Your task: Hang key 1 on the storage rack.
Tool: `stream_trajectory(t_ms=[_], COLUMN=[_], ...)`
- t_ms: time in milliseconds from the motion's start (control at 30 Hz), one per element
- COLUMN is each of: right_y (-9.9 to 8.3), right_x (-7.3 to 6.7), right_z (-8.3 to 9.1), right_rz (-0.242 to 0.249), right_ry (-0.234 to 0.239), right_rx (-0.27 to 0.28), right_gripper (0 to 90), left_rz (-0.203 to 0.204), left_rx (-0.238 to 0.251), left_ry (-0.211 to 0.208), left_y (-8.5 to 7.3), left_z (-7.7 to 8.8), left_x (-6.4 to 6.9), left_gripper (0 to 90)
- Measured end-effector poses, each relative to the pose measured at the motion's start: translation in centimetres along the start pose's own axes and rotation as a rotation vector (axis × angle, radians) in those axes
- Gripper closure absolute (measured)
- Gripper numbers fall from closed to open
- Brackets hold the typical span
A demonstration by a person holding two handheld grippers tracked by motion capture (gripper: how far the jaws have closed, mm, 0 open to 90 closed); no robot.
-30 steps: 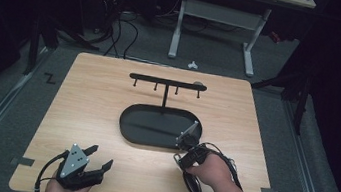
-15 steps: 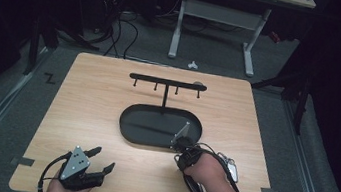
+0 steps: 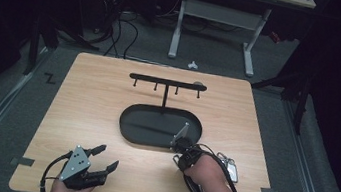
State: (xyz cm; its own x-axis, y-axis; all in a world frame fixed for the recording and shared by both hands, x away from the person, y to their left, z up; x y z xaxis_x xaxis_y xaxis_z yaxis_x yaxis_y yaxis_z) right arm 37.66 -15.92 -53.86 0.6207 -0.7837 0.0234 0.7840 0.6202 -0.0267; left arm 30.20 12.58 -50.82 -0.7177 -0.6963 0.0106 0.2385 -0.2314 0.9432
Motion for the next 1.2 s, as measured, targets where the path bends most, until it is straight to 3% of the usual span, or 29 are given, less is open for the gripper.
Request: stream_trajectory(t_ms=[100,233,333,433,533,567,733,1200], right_y=[-0.4,-0.7,-1.2,-1.7,-1.9,-2.1,-2.2,0.6], right_x=[0.0,0.1,0.4,1.0,1.4,1.4,1.9,2.2], right_z=[0.0,0.3,1.3,3.7,4.7,5.3,7.7,12.9], right_rz=[0.016,0.014,-0.006,-0.030,-0.025,-0.050,-0.048,-0.046], right_ry=[-0.001,0.009,0.021,0.027,0.016,0.017,0.002,-0.025], right_rx=[0.041,0.057,0.072,0.122,0.155,0.162,0.222,0.342], right_gripper=[80.5,80.6,80.6,80.6,80.6,80.6,80.7,80.7], left_rz=[-0.020,-0.010,-0.015,-0.038,-0.038,-0.039,-0.033,-0.016], left_rx=[-0.024,-0.022,-0.033,-0.036,-0.036,-0.036,-0.033,-0.034], left_ry=[0.013,0.009,0.007,-0.001,-0.006,-0.007,-0.008,0.007], left_y=[-0.5,-0.5,-0.6,-0.6,-0.5,-0.5,-0.6,-0.8], left_z=[-0.1,-0.2,-0.5,-0.8,-1.0,-1.0,-1.0,-0.3], left_x=[-0.2,-0.3,-0.3,0.1,0.2,0.2,0.1,-0.3], left_gripper=[32.6,32.6,32.4,32.3,32.3,32.3,32.3,32.3])
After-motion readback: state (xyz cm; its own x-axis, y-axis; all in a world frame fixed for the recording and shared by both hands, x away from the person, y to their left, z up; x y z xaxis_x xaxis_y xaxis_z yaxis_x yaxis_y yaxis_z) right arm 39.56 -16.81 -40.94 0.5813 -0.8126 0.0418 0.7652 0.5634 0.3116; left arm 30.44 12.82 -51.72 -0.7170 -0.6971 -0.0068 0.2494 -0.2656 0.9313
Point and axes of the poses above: each handheld gripper's, and its own axes: z roughly backward along the jaws, y roughly out of its top, x roughly to its right, the point moved 5 cm from there along -z, roughly forward along the jaws, and after that the axes turned 1 degree about -y, right-handed, at the moved point
